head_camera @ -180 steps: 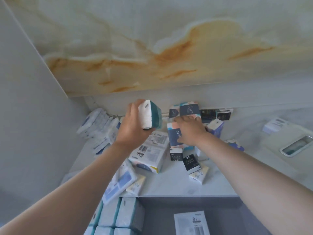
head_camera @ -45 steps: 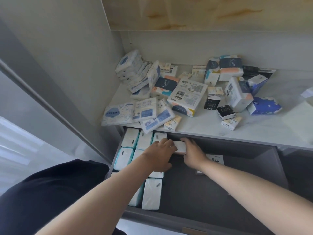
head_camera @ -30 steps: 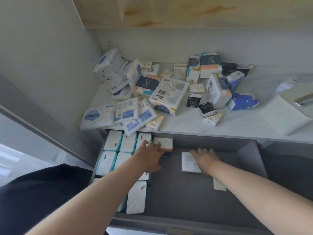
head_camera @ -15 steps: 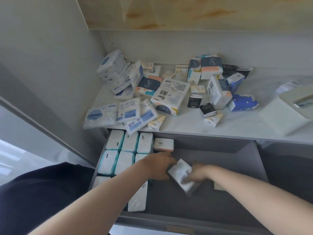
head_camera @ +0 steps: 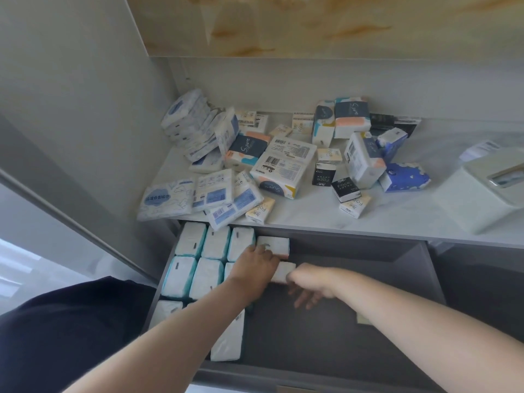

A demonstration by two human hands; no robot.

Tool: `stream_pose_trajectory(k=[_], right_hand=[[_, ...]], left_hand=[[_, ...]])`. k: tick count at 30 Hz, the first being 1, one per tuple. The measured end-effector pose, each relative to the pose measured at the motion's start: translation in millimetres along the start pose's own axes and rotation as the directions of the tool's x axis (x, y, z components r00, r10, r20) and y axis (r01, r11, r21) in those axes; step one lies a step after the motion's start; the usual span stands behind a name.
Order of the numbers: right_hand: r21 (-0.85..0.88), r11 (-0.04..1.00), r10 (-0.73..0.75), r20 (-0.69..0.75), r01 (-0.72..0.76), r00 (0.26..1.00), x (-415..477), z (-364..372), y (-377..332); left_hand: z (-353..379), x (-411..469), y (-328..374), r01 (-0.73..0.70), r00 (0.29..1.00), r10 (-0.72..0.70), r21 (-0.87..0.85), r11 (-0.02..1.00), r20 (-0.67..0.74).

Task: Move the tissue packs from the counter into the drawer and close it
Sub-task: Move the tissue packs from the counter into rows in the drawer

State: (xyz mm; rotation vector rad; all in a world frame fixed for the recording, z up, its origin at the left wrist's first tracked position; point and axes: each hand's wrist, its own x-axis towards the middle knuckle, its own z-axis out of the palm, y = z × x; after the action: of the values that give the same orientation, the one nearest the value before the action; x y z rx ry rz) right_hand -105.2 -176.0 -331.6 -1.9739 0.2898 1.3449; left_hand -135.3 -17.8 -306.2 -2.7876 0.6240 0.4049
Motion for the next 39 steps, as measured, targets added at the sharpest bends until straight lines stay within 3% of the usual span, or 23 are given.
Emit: stream_pose_trajectory(k=[4, 7, 10, 12, 14, 17, 19, 23, 24, 25, 28, 30, 32, 34, 37, 39], right_hand=[[0.041, 0.997, -0.064, -0.084, 0.068, 0.994, 9, 5, -7], [0.052, 0.996, -0.072, -0.085, 0.077, 0.994, 10, 3, -11], [-0.203, 0.974, -0.120, -0.099, 0.098, 0.988, 3, -2, -15], [-0.414, 0.902, -0.211, -0.177, 0.122, 0.961, -5, -10, -25], [-0.594, 0.795, -0.311, -0.228, 0.121, 0.923, -22, -23, -41], [-0.681, 0.719, -0.403, -0.248, 0.137, 0.881, -58, -42, -72], [-0.724, 0.669, -0.535, -0.311, 0.169, 0.786, -78, -52, -92], [-0.761, 0.584, -0.790, -0.451, 0.284, 0.416, -88, -72, -117], [-0.786, 0.557, -0.814, -0.453, 0.268, 0.363, -84, -79, -122], [-0.813, 0.540, -0.818, -0.444, 0.220, 0.367, -76, -87, -126], [-0.860, 0.509, -0.739, -0.430, 0.013, 0.519, -56, -102, -137], [-0.878, 0.477, -0.724, -0.416, -0.035, 0.550, -46, -103, -142], [-0.874, 0.484, -0.730, -0.428, -0.040, 0.532, -39, -101, -146], [-0.833, 0.554, -0.708, -0.475, -0.007, 0.523, -40, -99, -152], [-0.684, 0.717, -0.654, -0.590, 0.137, 0.474, -48, -100, -163], [-0.595, 0.747, -0.663, -0.630, 0.296, 0.405, -54, -102, -171]], left_hand=[[0, -1, -13, 0.049, 0.994, -0.048, 0.012, 0.999, -0.098], [4, -4, -21, -0.032, 0.997, 0.032, 0.002, 0.999, -0.068], [2, -6, -25, -0.083, 0.996, 0.083, -0.011, 0.996, 0.015], [-11, -5, -28, -0.076, 0.995, 0.079, -0.062, 0.995, 0.055], [-30, -2, -33, -0.033, 0.996, 0.049, -0.213, 0.976, 0.072], [-63, 1, -40, 0.015, 0.999, 0.001, -0.414, 0.910, 0.039], [-81, 4, -46, 0.039, 0.999, -0.043, -0.508, 0.861, 0.002], [-103, 12, -74, 0.019, 0.960, -0.182, -0.603, 0.797, -0.212], [-104, 14, -84, 0.006, 0.943, -0.203, -0.598, 0.801, -0.263], [-104, 17, -94, 0.006, 0.930, -0.221, -0.588, 0.809, -0.294], [-93, 23, -119, 0.022, 0.912, -0.247, -0.562, 0.827, -0.327], [-86, 28, -127, 0.023, 0.904, -0.259, -0.566, 0.824, -0.341], [-85, 34, -127, 0.017, 0.901, -0.259, -0.569, 0.822, -0.349], [-87, 43, -119, -0.015, 0.895, -0.234, -0.552, 0.834, -0.379], [-91, 56, -108, -0.066, 0.884, -0.214, -0.565, 0.822, -0.415], [-95, 63, -107, -0.106, 0.865, -0.240, -0.629, 0.770, -0.440]])
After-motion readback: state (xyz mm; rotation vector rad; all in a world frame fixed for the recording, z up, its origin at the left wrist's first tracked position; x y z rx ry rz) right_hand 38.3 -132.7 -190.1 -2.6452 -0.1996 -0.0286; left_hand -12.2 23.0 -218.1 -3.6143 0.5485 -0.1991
